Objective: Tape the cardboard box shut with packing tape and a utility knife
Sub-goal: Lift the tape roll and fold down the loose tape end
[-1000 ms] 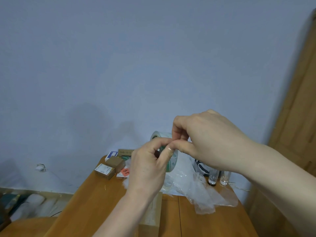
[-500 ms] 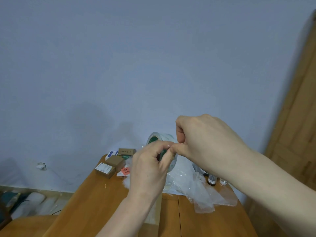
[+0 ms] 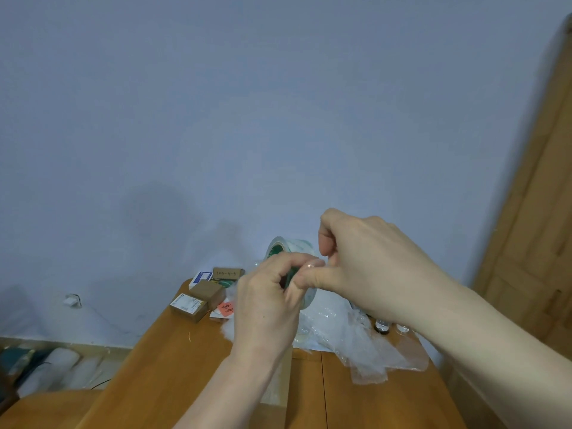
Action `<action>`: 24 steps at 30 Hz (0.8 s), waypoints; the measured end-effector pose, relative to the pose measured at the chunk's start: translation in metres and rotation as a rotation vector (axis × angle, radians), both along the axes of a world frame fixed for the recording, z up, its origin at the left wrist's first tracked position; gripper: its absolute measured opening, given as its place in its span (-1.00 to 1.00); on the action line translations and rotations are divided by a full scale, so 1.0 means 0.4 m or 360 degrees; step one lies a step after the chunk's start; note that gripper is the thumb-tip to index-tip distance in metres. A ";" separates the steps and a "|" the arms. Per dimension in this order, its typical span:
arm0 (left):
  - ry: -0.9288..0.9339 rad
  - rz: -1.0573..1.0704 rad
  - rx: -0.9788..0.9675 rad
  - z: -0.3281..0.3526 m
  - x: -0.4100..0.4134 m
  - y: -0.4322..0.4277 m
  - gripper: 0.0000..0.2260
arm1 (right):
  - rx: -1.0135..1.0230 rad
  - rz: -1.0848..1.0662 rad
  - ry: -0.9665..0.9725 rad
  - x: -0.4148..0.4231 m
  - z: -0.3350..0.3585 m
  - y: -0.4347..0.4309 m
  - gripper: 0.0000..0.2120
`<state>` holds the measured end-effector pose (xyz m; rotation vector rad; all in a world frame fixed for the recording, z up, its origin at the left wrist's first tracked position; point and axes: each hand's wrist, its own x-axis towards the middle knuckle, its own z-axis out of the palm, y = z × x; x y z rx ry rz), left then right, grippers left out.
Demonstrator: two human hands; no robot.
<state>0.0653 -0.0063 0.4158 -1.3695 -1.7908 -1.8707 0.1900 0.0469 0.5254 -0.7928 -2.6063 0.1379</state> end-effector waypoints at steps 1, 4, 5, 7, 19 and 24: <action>0.0014 -0.0009 0.0009 0.003 -0.002 -0.001 -0.84 | -0.0077 0.0019 0.0025 0.005 -0.001 0.003 -0.57; 0.0101 0.0044 0.0025 0.008 -0.008 -0.005 -0.75 | -0.0223 0.0073 0.0173 0.024 0.008 0.006 -0.59; 0.0128 0.0072 0.0035 0.008 -0.009 -0.006 -0.71 | -0.0247 0.0081 0.0254 0.030 0.013 0.007 -0.60; 0.0157 0.0093 0.0041 0.003 -0.013 -0.006 -0.65 | -0.0289 0.0087 0.0395 0.041 0.022 0.009 -0.64; -0.0603 -0.0278 -0.0115 0.001 0.001 -0.020 -0.84 | 0.0464 0.0246 0.0766 0.099 0.018 0.030 -0.95; -0.0769 -0.0592 -0.0127 0.032 0.027 -0.035 -0.81 | 0.0983 0.0464 0.0437 0.089 -0.053 0.070 -0.76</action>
